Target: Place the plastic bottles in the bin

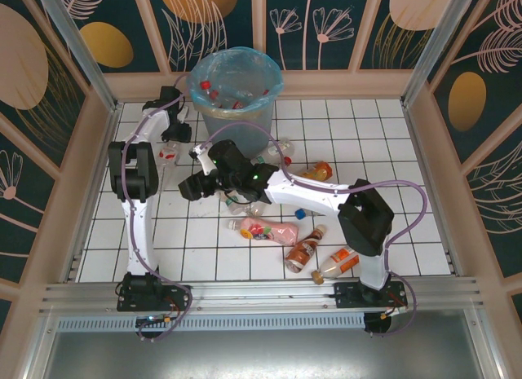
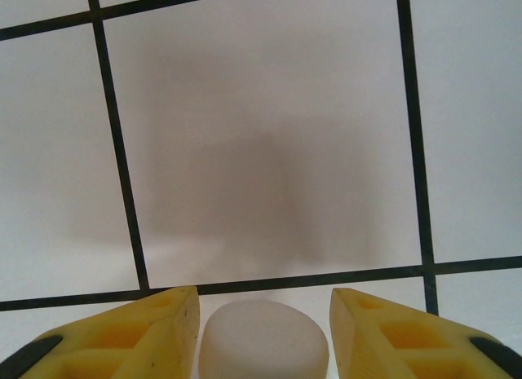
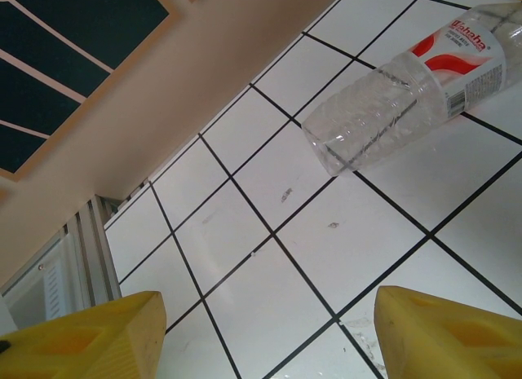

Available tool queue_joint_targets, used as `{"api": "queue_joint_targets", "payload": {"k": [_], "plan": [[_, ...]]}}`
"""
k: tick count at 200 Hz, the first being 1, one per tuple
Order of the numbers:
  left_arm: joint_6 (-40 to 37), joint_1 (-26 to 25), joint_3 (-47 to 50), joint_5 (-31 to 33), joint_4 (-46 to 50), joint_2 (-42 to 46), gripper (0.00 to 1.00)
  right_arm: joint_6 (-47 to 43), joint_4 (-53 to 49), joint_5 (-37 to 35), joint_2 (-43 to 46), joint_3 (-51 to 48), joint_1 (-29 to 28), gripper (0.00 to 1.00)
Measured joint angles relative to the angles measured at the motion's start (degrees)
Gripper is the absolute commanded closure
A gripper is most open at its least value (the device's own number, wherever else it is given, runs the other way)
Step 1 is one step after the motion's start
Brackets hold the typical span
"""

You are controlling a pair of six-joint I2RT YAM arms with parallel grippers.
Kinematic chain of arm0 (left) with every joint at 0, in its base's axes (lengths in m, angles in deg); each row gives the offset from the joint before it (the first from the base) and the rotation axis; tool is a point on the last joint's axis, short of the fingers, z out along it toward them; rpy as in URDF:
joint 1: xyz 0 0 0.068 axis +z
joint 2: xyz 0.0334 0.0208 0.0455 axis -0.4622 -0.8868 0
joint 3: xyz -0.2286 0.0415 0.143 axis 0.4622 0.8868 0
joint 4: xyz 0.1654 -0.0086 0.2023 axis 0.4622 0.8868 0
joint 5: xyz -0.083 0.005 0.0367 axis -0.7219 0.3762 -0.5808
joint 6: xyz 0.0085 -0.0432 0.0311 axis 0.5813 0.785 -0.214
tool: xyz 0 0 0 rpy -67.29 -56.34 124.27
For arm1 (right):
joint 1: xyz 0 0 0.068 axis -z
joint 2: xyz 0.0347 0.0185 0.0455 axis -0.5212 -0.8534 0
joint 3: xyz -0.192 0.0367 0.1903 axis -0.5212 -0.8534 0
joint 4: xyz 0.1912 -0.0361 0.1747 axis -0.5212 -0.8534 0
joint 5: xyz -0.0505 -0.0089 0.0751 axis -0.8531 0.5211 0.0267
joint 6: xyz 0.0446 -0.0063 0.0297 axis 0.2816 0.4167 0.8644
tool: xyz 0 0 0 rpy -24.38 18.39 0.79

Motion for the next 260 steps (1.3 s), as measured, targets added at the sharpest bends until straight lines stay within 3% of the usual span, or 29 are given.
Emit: {"api": "queue_joint_targets", "payload": {"k": [50,71,83,123,196,223,260], "plan": [[0.00,-0.02,0.00,0.15,-0.15,0.00,0.64,0.00,-0.26,0.00,0.00,0.13,-0.31,0.31],[-0.20,0.00,0.00,0.17,-0.22,0.00,0.54,0.00,-0.48,-0.02,0.00,0.22,-0.48,0.31],[-0.02,0.00,0.00,0.22,-0.35,-0.11,0.54,0.00,-0.48,-0.04,0.00,0.22,-0.59,0.31],[-0.11,0.00,0.00,0.24,-0.44,-0.85,0.66,0.00,-0.90,-0.13,0.00,0.37,-0.70,0.32],[0.07,0.17,-0.13,3.87,-0.48,-0.48,0.78,-0.70,-2.38,-1.33,0.15,1.70,-1.51,0.32],[1.05,1.09,0.85,7.41,-0.76,2.99,0.83,-1.16,-2.99,-2.25,0.94,1.70,-2.14,0.32],[3.19,2.54,4.24,10.84,-3.19,14.36,0.87,-1.81,-2.99,-3.76,3.85,1.70,-2.73,0.33]]}}
